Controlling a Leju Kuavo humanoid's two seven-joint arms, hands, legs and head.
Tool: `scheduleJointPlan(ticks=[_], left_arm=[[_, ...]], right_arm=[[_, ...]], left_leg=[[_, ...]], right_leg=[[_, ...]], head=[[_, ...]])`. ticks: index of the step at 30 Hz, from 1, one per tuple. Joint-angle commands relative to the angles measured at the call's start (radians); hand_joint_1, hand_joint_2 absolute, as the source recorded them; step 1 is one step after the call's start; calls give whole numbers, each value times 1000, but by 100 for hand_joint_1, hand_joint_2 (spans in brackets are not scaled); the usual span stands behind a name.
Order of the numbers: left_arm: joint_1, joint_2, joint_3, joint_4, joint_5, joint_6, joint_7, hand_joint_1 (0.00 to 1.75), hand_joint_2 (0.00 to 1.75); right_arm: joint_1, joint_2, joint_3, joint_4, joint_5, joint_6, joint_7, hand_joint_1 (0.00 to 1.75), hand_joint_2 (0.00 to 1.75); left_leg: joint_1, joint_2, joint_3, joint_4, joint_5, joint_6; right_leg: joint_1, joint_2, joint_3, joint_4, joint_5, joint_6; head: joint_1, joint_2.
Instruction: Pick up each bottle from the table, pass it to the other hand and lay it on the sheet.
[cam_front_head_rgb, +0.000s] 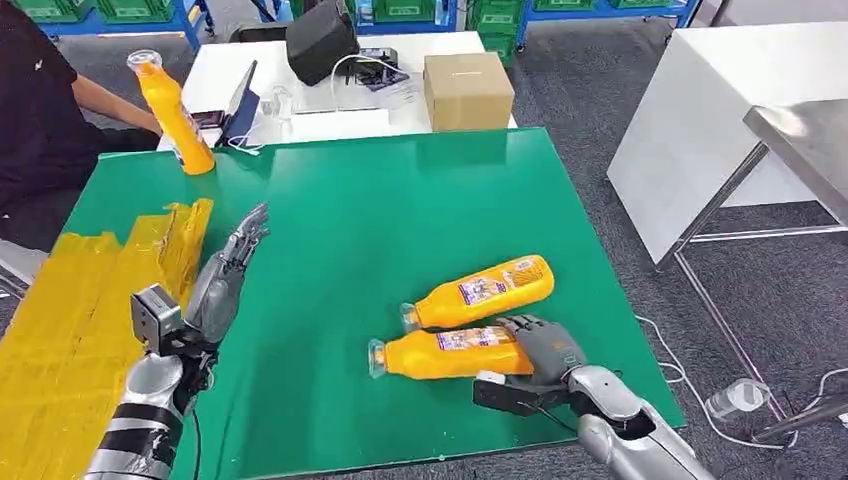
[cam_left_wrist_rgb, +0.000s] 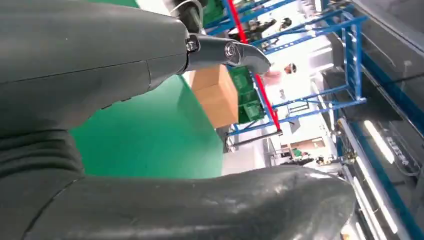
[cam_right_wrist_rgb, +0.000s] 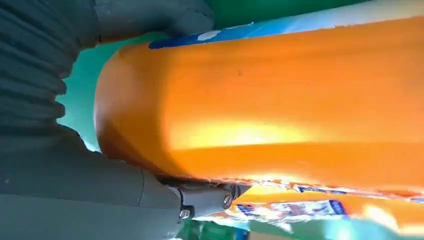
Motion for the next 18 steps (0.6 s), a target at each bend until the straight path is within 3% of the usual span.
scheduleJointPlan(ticks=[1,3,9,10,11,18], left_arm=[[50,-24,41,76,8,-9,10,0,0],[63,-20,43,62,11,-12,12,0,0],[63,-20,43,62,11,-12,12,0,0],[63,-20,43,62,11,-12,12,0,0],[63,-20,43,62,11,-12,12,0,0],[63,-20,43,62,11,-12,12,0,0]], right_arm=[[146,54,6,75,-12,5,-2,175,175],[140,62,10,58,-8,20,16,175,175],[140,62,10,58,-8,20,16,175,175],[140,62,10,58,-8,20,16,175,175],[140,62,10,58,-8,20,16,175,175],[140,62,10,58,-8,20,16,175,175]], left_leg=[[0,-12,-12,-4,4,1],[3,-7,0,1,-1,-2],[3,-9,-4,1,-7,-3],[4,-6,5,2,-11,-3],[3,-9,-1,1,-8,-3],[4,-7,7,1,-13,-4]], right_leg=[[0,-12,-8,-4,1,-2],[2,-6,-5,0,-2,-1],[2,-8,-10,1,-7,-4],[3,-5,-1,1,-10,-3],[3,-7,-8,1,-8,-4],[3,-5,1,0,-11,-4]], head=[[0,0],[0,0],[0,0],[0,0],[0,0],[0,0]])
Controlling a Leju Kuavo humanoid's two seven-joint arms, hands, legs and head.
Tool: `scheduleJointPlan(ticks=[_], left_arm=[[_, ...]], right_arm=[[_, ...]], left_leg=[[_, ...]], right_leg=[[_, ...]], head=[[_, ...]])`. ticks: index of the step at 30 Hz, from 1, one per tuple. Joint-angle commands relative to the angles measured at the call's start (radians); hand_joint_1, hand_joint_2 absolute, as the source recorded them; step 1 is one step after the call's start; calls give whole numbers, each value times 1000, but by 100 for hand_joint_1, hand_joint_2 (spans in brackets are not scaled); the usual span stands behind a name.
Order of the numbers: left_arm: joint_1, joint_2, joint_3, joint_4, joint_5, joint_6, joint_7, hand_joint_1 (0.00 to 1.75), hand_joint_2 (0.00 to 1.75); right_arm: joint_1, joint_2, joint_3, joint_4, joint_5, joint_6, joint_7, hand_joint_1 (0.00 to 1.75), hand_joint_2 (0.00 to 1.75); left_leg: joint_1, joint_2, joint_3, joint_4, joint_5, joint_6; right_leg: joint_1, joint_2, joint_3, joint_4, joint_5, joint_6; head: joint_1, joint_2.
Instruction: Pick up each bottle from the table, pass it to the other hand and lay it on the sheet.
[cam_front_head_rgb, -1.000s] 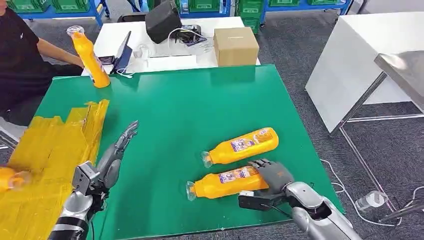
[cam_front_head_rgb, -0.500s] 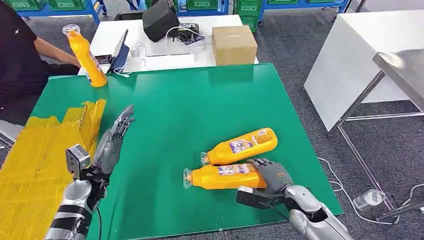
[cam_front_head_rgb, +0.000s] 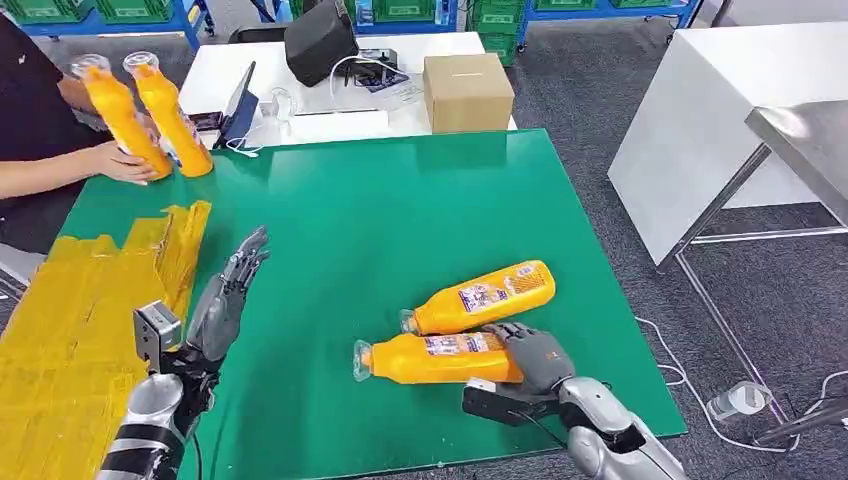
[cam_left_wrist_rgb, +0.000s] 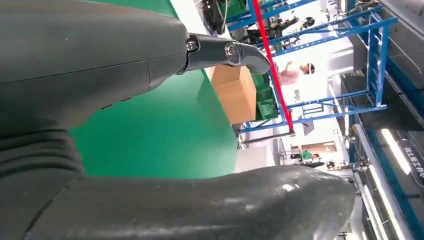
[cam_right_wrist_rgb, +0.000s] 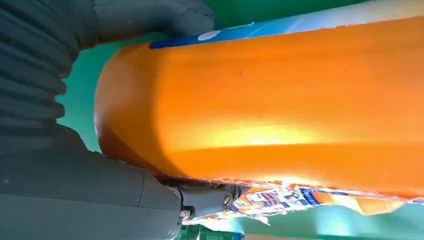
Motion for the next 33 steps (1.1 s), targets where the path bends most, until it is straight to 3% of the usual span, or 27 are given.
scheduleJointPlan(ticks=[1,2,4,5,7,8,13,14,17,33], left_arm=[[12,-20,39,39,52,-35,35,0,0],[41,-31,62,-1,102,-51,50,0,0],[77,-63,99,-68,244,-118,104,0,0],[83,-70,99,-91,269,-117,126,0,175],[79,-84,85,-120,289,-93,136,0,175],[76,-86,75,-128,288,-85,136,0,175],[82,-87,60,-112,409,-102,215,0,175],[96,-96,1,-116,514,-216,295,0,175],[112,-110,-67,-141,498,-154,282,0,175],[155,-77,-101,-174,520,-145,268,0,175]], right_arm=[[126,55,-29,41,-89,-31,-57,175,175],[159,102,-88,-54,-182,-85,-142,175,175],[209,192,-174,-254,-360,-100,-255,175,175],[222,222,-197,-323,-440,-80,-283,175,175],[239,276,-238,-418,-602,-28,-346,175,175],[242,297,-250,-438,-650,-14,-372,175,175],[224,381,-283,-453,-750,-18,-446,175,175],[192,415,-293,-415,-712,-79,-450,175,175],[157,423,-289,-371,-712,-88,-452,175,175],[192,422,-259,-389,-696,-95,-464,175,175]], left_leg=[[0,-8,-14,1,5,1],[1,-6,-9,1,3,1],[0,-8,-17,-1,6,1],[0,-3,-11,2,2,1],[-1,-7,-19,3,3,1],[-1,-9,-15,2,2,2],[-1,-19,-28,2,7,2],[-1,-18,-28,1,7,2],[-2,-17,-30,2,7,2],[-5,-19,-33,1,7,2]], right_leg=[[1,-8,-11,0,3,0],[1,-6,-7,0,2,0],[0,-8,-15,-1,4,0],[0,-3,-9,2,0,1],[0,-6,-12,5,0,1],[0,-8,0,4,-2,2],[-1,-16,-12,4,-2,3],[-1,-17,-11,3,-2,3],[-1,-16,-13,4,-1,3],[-4,-18,-15,3,-1,3]], head=[[0,0],[0,0],[0,0],[0,0],[0,0],[0,0],[-1,0],[0,0],[0,0],[0,0]])
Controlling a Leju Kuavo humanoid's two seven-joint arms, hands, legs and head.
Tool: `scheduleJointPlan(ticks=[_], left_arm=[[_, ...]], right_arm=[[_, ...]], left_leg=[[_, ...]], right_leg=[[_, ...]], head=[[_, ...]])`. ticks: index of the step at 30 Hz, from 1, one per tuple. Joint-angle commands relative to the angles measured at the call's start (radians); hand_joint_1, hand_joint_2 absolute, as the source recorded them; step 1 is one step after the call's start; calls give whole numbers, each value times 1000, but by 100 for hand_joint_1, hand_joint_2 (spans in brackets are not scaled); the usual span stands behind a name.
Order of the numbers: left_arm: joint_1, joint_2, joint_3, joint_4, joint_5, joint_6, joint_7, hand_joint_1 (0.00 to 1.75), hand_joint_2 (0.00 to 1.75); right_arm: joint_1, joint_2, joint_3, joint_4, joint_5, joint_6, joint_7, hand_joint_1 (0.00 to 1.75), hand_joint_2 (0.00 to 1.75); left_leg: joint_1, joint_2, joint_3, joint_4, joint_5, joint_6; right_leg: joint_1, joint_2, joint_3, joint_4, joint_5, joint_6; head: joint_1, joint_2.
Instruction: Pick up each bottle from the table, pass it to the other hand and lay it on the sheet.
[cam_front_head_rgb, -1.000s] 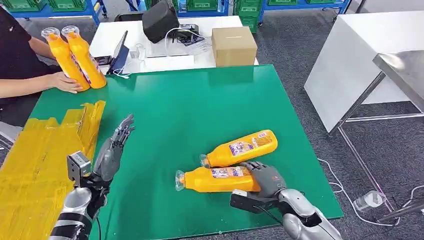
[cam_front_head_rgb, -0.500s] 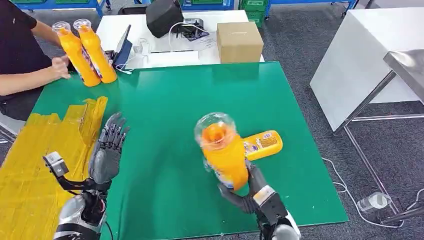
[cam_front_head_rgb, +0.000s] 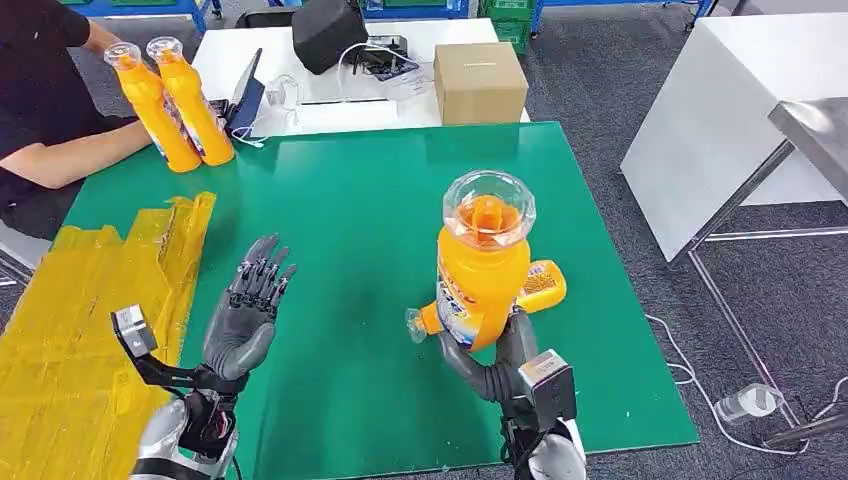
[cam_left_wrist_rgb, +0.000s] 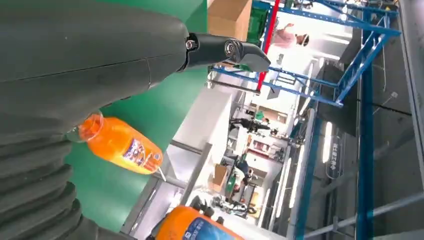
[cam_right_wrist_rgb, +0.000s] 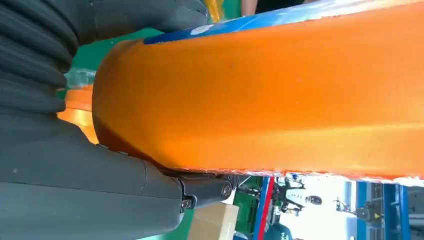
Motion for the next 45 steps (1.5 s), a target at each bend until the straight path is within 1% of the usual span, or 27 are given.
scheduleJointPlan(ticks=[1,3,4,5,6,8,12,18,28,32,35,37,39,44,45], left_arm=[[37,27,-40,-15,12,3,-7,0,175],[60,28,-45,-36,15,-1,-8,0,175],[65,28,-51,-40,15,-3,-8,0,175],[53,36,-76,-43,3,-30,-18,0,175],[29,27,-97,-38,-7,-21,-15,0,175],[8,24,-116,-36,-15,1,-12,0,175],[-28,32,-127,-2,3,19,-5,0,175],[-80,22,-139,59,11,12,7,0,175],[-120,14,-161,110,11,17,12,0,175],[-136,35,-188,132,-29,2,2,0,175],[-138,49,-212,125,-104,4,-40,0,175],[-145,61,-232,120,-175,4,-84,0,175],[-159,82,-258,111,-270,17,-140,0,175],[-161,84,-255,111,-269,17,-139,0,175],[-171,94,-267,113,-330,27,-168,0,175]], right_arm=[[2,11,4,-1,15,-9,-10,175,175],[7,9,16,1,28,-13,-5,175,175],[1,4,23,11,44,-16,16,175,175],[-38,-32,71,67,120,21,145,175,175],[-93,-10,93,158,145,15,155,175,175],[-136,16,130,250,163,22,137,175,175],[-192,48,273,349,220,44,163,175,175],[-278,96,394,485,239,63,204,175,175],[-331,128,470,574,249,76,209,175,175],[-340,129,483,588,247,74,211,175,175],[-342,127,485,592,244,72,211,175,175],[-345,129,486,598,244,72,211,175,175],[-350,131,492,605,244,76,204,175,175],[-351,133,493,605,244,76,204,175,175],[-354,132,497,611,242,80,201,175,175]], left_leg=[[-1,1,0,-1,0,1],[-1,0,0,-1,0,1],[-1,1,-1,0,0,1],[-1,1,0,-1,0,1],[-1,1,-1,-1,0,1],[0,2,-2,-1,1,1],[0,2,-2,-1,1,1],[0,1,-1,-1,2,1],[0,-2,-3,-1,2,2],[0,-3,-3,-1,2,1],[0,-4,-3,-1,2,2],[0,-2,-3,0,2,1],[0,-4,-4,0,2,2],[0,-3,-5,0,2,2],[0,-2,-5,0,2,2]], right_leg=[[-1,0,0,0,0,0],[0,0,0,0,0,0],[0,0,-1,0,0,0],[-1,0,-1,0,0,0],[0,0,-1,0,0,0],[0,2,-2,0,1,-1],[0,1,-3,0,1,-1],[0,1,-2,-1,1,-1],[0,-3,-2,0,0,-1],[0,-3,-3,0,0,-1],[0,-4,-3,0,0,-1],[0,-2,-3,0,0,0],[0,-4,-3,0,0,-1],[0,-3,-4,1,0,0],[0,-3,-4,0,0,0]], head=[[0,0],[0,0],[0,0],[0,0],[0,0],[0,0],[0,0],[0,0],[0,0],[0,0],[0,0],[0,0],[0,0],[0,0],[0,0]])
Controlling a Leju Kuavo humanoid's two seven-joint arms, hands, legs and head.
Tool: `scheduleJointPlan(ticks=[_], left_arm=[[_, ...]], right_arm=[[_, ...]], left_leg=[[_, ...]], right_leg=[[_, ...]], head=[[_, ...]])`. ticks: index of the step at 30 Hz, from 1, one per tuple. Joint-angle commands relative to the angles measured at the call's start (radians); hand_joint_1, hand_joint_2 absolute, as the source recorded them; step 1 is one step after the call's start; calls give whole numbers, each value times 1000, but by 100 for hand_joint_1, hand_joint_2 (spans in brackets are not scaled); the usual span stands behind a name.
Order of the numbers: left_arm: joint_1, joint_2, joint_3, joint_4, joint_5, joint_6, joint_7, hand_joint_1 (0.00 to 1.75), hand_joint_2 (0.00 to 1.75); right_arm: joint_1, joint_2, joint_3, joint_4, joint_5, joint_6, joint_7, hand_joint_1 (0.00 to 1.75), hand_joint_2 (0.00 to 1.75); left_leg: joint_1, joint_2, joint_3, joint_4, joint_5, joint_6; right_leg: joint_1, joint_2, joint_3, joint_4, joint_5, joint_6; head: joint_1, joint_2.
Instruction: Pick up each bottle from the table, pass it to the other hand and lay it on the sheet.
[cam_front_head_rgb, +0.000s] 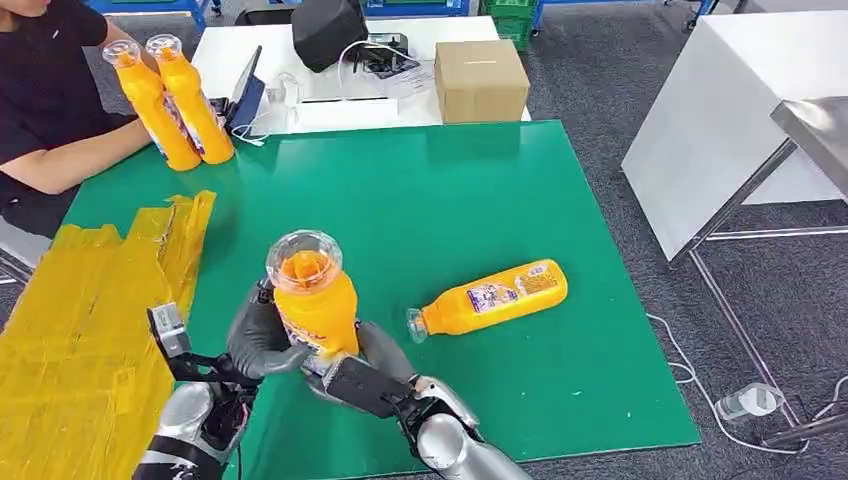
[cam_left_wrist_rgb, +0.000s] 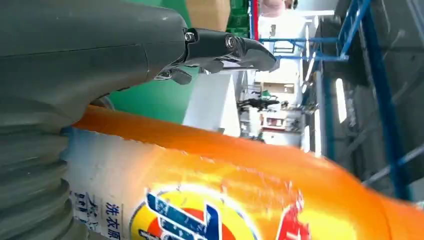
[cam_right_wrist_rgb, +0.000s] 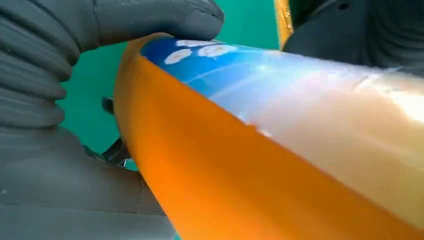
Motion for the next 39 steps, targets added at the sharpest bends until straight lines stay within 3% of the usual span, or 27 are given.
scheduleJointPlan(ticks=[1,11,13,14,15,16,32,38,39], left_arm=[[-91,44,-112,69,-111,18,-38,0,175],[-124,72,-121,129,-143,-44,-64,0,175],[-146,107,-170,162,-190,-85,-96,0,175],[-153,117,-182,175,-193,-103,-101,33,175],[-163,130,-195,197,-199,-124,-130,162,175],[-167,135,-200,209,-203,-133,-136,175,175],[-165,145,-208,227,-207,-181,-186,175,175],[-143,135,-155,213,-165,-181,-159,175,175],[-133,137,-126,209,-147,-162,-118,175,175]], right_arm=[[-44,10,115,97,13,22,-9,175,175],[-59,17,124,122,12,32,-21,175,175],[-74,25,132,139,7,46,-27,175,175],[-79,28,135,145,6,49,-29,175,175],[-88,34,140,159,4,55,-33,175,175],[-92,38,142,165,2,56,-34,175,175],[-110,47,159,201,-7,63,-45,175,175],[-101,32,149,180,10,26,-43,175,175],[-97,23,138,157,43,-29,-25,70,175]], left_leg=[[0,-1,0,0,0,1],[0,-3,0,0,1,1],[0,-3,0,0,1,1],[0,-2,-1,0,1,1],[-1,-3,0,0,0,1],[0,-2,0,0,0,0],[-1,-2,-1,0,1,1],[-1,-2,-1,0,0,1],[-1,-2,-1,0,0,2]], right_leg=[[0,-2,0,0,0,0],[0,-3,1,0,0,-1],[0,-3,1,0,-1,-1],[0,-2,0,0,0,0],[0,-3,0,1,-1,-1],[0,-2,0,0,0,-1],[0,-1,0,1,0,-1],[-1,-1,0,1,0,0],[-1,-1,0,1,0,0]], head=[[0,0],[0,0],[0,0],[0,0],[0,0],[0,0],[0,0],[0,0],[0,0]])
